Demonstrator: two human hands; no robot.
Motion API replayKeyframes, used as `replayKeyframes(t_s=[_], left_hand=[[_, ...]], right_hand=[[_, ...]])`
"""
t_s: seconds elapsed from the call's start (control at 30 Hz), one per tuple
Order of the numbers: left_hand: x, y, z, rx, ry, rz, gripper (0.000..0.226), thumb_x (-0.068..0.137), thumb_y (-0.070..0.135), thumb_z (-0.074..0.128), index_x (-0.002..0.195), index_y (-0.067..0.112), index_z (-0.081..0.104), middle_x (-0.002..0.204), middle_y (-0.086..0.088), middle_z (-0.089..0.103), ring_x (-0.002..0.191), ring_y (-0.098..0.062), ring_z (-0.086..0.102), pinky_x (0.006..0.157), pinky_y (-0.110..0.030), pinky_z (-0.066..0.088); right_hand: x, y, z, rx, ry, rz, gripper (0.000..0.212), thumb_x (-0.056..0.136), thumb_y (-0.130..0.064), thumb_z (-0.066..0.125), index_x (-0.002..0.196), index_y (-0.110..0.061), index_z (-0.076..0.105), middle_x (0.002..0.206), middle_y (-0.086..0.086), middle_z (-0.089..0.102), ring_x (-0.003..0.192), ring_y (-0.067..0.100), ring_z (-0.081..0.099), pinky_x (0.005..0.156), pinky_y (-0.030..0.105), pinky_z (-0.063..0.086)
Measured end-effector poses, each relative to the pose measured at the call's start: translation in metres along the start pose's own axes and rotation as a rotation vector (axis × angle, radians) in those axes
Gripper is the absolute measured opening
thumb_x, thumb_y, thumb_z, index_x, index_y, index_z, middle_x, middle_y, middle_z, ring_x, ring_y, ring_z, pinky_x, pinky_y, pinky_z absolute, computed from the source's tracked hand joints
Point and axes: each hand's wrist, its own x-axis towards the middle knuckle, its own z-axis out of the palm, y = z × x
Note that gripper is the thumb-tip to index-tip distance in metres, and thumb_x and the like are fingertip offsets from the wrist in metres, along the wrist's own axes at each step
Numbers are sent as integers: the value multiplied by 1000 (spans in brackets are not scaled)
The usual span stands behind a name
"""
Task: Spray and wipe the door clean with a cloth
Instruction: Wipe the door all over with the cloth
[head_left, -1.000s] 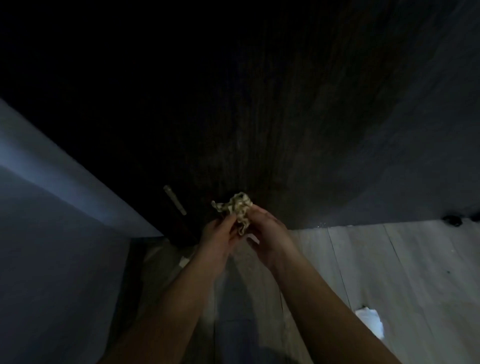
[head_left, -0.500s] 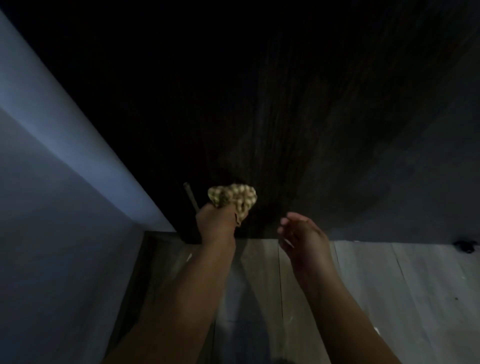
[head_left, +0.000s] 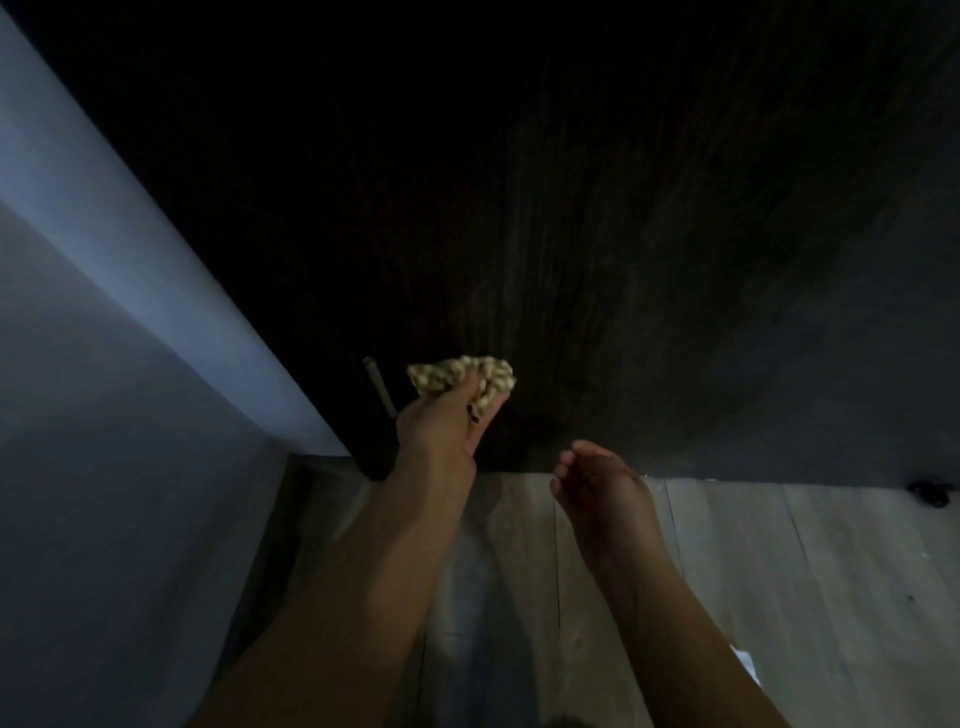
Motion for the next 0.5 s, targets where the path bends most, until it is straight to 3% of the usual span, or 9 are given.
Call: replayKeyframes(t_s=[0.1, 0.27, 0.37, 0.43, 0.5], left_hand=[[-3, 15, 6, -135, -111, 23, 32, 93, 6, 54, 121, -11, 51, 96, -26, 65, 74, -27, 70, 52, -30, 58], [-3, -12, -14, 91, 108, 33, 35, 92, 4, 58, 124, -8, 52, 121, -25, 60, 89, -19, 66, 66, -29, 58], [-5, -6, -11, 68, 56, 103, 32, 94, 6, 56, 121, -9, 52, 113, -19, 62, 88, -17, 67, 63, -26, 58], [-8, 5, -2, -24, -29, 140, 21, 96, 2, 50, 111, -10, 56, 106, -16, 63, 82, -18, 68, 60, -29, 58], [-9, 6, 1, 26, -5, 140, 11, 95, 0, 50, 100, -6, 58, 103, -12, 64, 86, -15, 64, 58, -28, 57]], right_hand=[[2, -3, -2, -2, -15, -33, 18, 96, -6, 46, 92, -10, 62, 74, 5, 64, 72, 17, 59, 74, 32, 49], [-2, 2, -8, 22, 9, 2, 18, 96, -5, 44, 92, -10, 62, 77, 7, 63, 74, 19, 58, 77, 34, 47], [5, -2, -7, 25, 0, -11, 18, 96, -6, 44, 93, -11, 61, 80, 7, 64, 76, 19, 60, 76, 32, 49], [10, -2, -10, 28, 16, -17, 18, 97, -7, 43, 100, -10, 61, 91, 8, 67, 86, 20, 63, 80, 33, 50], [13, 0, -15, 61, 21, 18, 19, 98, -9, 43, 108, -11, 59, 105, 10, 66, 98, 23, 63, 87, 35, 50]])
